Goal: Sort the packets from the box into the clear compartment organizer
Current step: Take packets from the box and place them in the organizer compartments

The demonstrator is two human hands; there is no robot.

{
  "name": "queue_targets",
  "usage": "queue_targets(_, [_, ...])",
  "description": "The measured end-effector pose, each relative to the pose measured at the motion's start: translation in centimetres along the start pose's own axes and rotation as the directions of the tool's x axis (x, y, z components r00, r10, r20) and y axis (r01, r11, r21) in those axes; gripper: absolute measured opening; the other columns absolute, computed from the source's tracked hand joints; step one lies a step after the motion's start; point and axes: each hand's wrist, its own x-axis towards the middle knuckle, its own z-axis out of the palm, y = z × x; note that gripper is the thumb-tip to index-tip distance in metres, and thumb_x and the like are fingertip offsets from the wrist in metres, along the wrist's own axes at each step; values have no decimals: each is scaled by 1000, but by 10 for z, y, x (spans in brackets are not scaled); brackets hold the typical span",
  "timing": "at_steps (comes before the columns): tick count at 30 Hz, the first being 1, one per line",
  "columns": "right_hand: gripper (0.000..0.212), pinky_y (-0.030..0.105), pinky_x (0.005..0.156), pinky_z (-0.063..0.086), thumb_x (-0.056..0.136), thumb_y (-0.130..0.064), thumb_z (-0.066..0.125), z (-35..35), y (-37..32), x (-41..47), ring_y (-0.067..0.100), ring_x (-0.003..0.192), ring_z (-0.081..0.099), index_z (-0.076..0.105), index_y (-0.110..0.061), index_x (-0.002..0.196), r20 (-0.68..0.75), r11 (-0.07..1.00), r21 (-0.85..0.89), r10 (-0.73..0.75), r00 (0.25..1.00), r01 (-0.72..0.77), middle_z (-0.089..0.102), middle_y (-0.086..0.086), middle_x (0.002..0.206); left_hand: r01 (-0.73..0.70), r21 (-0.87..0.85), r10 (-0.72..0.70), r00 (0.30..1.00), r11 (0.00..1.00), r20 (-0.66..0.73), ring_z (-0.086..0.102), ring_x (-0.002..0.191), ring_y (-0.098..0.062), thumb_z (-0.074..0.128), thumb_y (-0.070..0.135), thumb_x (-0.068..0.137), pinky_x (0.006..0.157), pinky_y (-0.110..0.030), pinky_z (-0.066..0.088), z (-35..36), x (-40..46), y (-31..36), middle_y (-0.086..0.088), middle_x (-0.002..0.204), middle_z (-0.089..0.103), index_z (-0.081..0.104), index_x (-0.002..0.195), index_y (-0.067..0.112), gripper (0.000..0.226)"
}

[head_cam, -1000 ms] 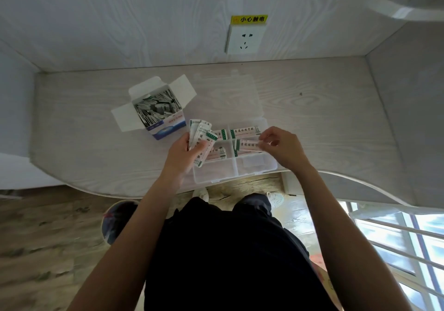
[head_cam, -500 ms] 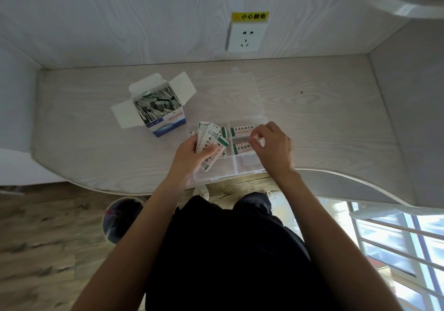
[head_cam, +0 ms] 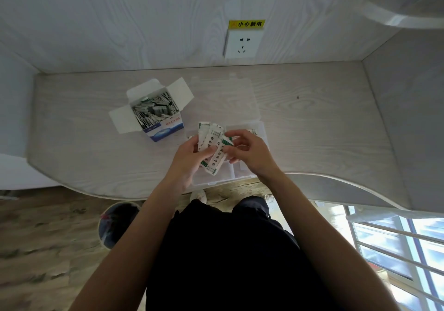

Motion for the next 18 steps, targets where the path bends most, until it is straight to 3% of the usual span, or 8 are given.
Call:
queue_targets(5, [8,20,53,51,84,-3,65,2,0,2,10,60,64,59,-8,86,-5,999,35,20,1000,-20,67,7,80,22,12,-22,999,1000,31,65,94,-26,63,13,85,83,-41,52,-2,0,3,-6,100,70,64,99,22,17])
queue_targets(8, [10,20,51,50,84,-2,66,3,-1,3,10,59,64,58,-7,88,-26,999,47,4,1000,-3,66,7,79,-4,34,3,1000,999,9,67,90,-20,60,16,88,79,-34,54,-3,0,5,-3,97,71,66,99,22,14])
queue_targets(11, [16,20,53,52,83,-2,66,5,-1,5,9,58,63,59,0,97,-27,998,66,5,1000,-3,65,8,80,-29,36,30,999,999,-12,68,82,-11,65,10,83,66,-22,53,-4,-1,6,1,96,71,64,109,14,26])
queue_targets(18, [6,20,54,53,87,-3,63,0,3,5,10,60,63,58,-6,88,-63,996,69,56,996,-51,66,7,78,-26,42,27,1000,999,-17,67,82,-10,66,13,83,62,-18,52,-2,0,8,2,95,70,64,107,17,24])
